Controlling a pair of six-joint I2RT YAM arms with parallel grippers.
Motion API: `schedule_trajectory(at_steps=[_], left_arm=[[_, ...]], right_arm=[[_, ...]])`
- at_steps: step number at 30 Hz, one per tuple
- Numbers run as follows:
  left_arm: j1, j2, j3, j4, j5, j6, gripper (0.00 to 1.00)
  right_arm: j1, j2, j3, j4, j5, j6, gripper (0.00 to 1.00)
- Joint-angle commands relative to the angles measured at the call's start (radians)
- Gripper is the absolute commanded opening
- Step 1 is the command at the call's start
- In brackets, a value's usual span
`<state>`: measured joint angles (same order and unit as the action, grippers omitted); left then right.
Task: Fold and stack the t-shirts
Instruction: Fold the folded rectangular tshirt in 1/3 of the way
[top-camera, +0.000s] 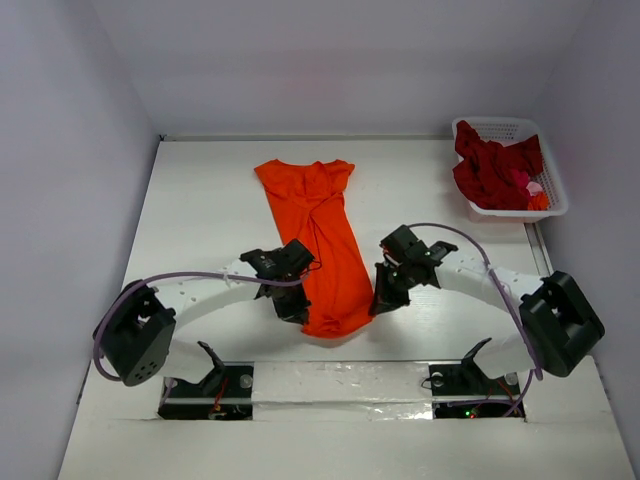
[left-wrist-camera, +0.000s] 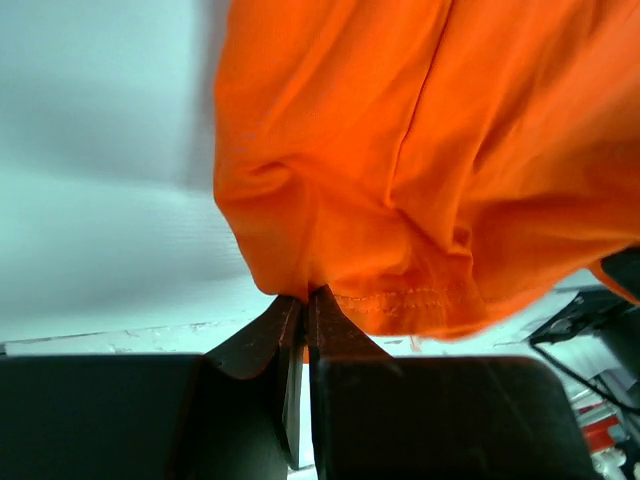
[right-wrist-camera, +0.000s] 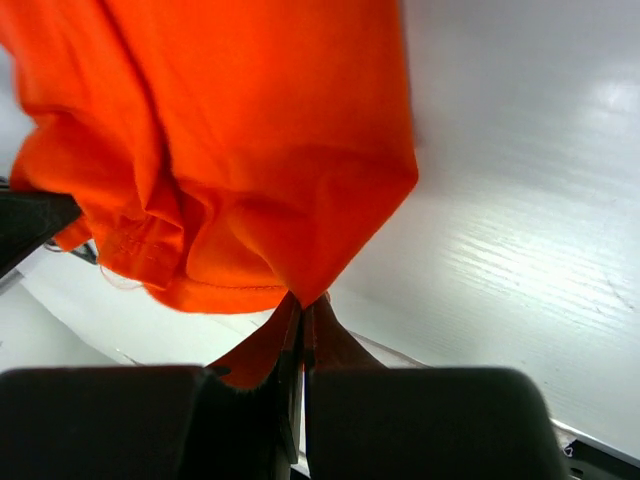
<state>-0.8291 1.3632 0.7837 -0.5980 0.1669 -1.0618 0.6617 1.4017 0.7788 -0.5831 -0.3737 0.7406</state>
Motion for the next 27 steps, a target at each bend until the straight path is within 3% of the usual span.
schedule_trajectory(at_steps=[1, 13, 27], left_arm=[[0.044, 0.02, 0.066, -0.063, -0.049, 0.049, 0.0], [0.229, 0.082, 0.253, -0.154, -0.086, 0.201, 0.0], [0.331, 0.293, 0.474, -0.157, -0.076, 0.332, 0.0]], right_arm=[[-0.022, 0.014, 0.097, -0.04, 0.019, -0.041, 0.0], [-0.096, 0.089, 0.3, -0.133, 0.016, -0.11, 0.0], [-0.137, 0.335, 0.566, -0.169, -0.016, -0.205, 0.0]])
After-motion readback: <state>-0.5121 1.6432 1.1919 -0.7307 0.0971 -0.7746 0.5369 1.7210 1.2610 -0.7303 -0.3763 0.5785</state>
